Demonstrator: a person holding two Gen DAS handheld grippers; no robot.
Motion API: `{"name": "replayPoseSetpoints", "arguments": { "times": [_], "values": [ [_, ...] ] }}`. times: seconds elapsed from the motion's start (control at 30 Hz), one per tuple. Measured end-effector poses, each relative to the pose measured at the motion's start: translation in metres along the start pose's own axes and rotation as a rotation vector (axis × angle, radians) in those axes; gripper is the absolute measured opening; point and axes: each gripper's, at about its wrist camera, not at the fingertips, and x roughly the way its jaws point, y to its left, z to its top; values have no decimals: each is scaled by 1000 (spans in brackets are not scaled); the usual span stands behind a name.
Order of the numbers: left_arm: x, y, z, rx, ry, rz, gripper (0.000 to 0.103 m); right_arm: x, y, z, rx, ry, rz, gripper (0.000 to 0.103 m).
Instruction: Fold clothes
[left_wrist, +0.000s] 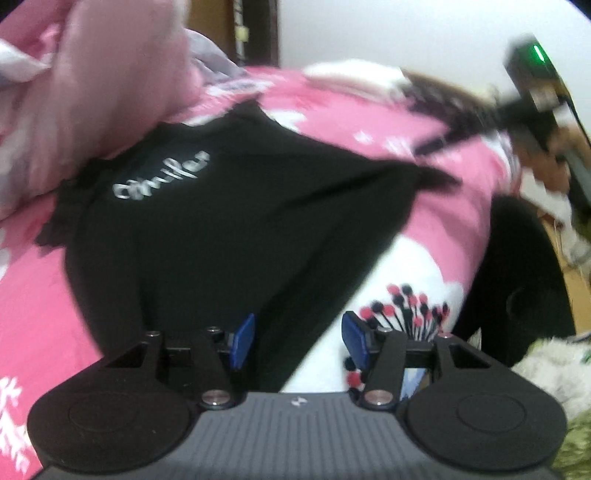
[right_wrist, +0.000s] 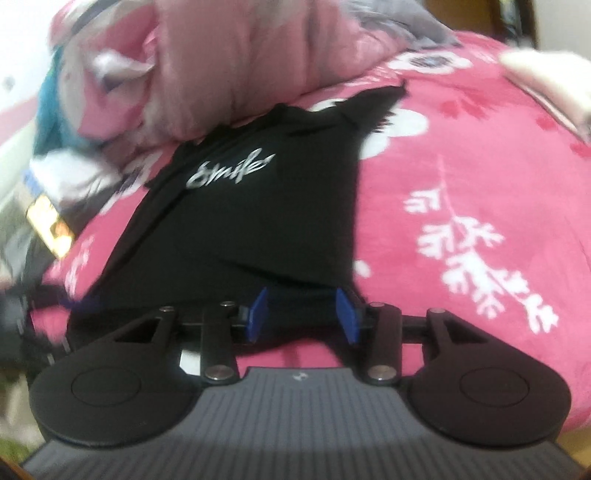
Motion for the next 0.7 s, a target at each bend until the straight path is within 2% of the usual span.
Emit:
{"name": "replayPoseSetpoints", "arguments": {
  "times": [0.17,0.2,0.3,0.37,0.4,0.43,0.47,0.57,0.7],
  "values": [
    [22,-6,-3,21,26,34,53,40,-21,32,100,30,70,40],
    [22,-7,-2,9,21,37,50,52,-22,39,107,46,78,40],
    [23,-7,-3,-22,10,39,34,87,-19,51,86,98,53,39],
    [23,-8,-3,-30,-2,38,20,103,-16,53,63,121,35,29],
    [22,-7,-4,-32,-9,38,9,107,-12,52,40,124,13,11],
    [21,-7,-4,-34,-15,38,7,109,-10,52,25,124,-4,5],
    [20,-6,-4,-42,-22,33,6,107,-9,54,24,119,-12,3],
    [15,4,-5,-104,-38,-27,5,98,-8,61,27,83,-39,1],
    [9,20,-6,-211,-65,-169,4,86,-10,77,38,41,-68,1]
  ]
}}
